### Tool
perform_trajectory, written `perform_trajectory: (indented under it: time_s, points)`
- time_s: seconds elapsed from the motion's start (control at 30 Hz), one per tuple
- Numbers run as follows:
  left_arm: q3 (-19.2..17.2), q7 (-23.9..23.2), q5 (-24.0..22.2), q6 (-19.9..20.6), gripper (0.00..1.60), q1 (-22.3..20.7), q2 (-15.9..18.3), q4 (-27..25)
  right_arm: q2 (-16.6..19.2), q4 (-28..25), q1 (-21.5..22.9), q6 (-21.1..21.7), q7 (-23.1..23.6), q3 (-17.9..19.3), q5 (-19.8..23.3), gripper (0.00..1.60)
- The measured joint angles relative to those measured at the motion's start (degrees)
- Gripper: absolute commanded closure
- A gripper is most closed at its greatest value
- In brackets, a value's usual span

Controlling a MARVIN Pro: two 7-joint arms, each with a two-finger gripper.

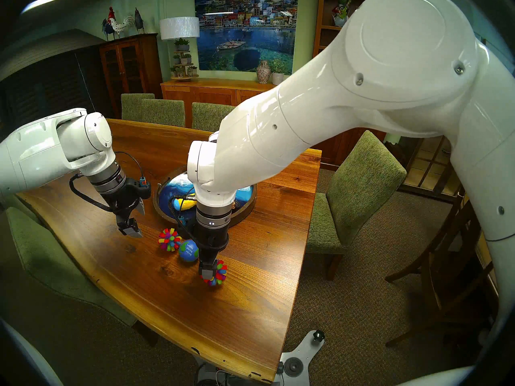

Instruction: Put toys in center tray

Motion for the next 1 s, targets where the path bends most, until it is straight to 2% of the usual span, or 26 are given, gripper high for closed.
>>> perform_trajectory:
  time_s: [0.63, 0.7, 0.73, 0.77, 0.8, 1.0]
  points:
    - [-0.02, 0.00, 0.02, 0.00, 0.00, 0.00, 0.01, -0.01, -2.10, 3.78, -4.63, 0.79, 1.22, -3.10, -0.56, 0.00]
    - [-0.02, 0.00, 0.02, 0.00, 0.00, 0.00, 0.02, -0.02, -2.08, 4.05, -4.98, 0.52, 1.32, -3.13, -0.60, 0.29]
    - [-0.02, 0.00, 0.02, 0.00, 0.00, 0.00, 0.02, -0.02, -2.06, 4.27, -5.26, 0.29, 1.40, -3.14, -0.63, 0.81]
    - [-0.02, 0.00, 0.02, 0.00, 0.00, 0.00, 0.02, -0.02, -2.04, 4.41, -5.44, 0.14, 1.45, -3.14, -0.65, 0.93]
    - [-0.02, 0.00, 0.03, 0.00, 0.00, 0.00, 0.02, -0.02, -2.01, 4.70, -5.77, -0.07, 1.54, -3.14, -0.65, 1.60]
    - [-0.03, 0.00, 0.03, 0.00, 0.00, 0.00, 0.02, -0.02, -1.79, 5.78, -6.15, -0.31, 1.74, -3.05, -0.10, 1.60]
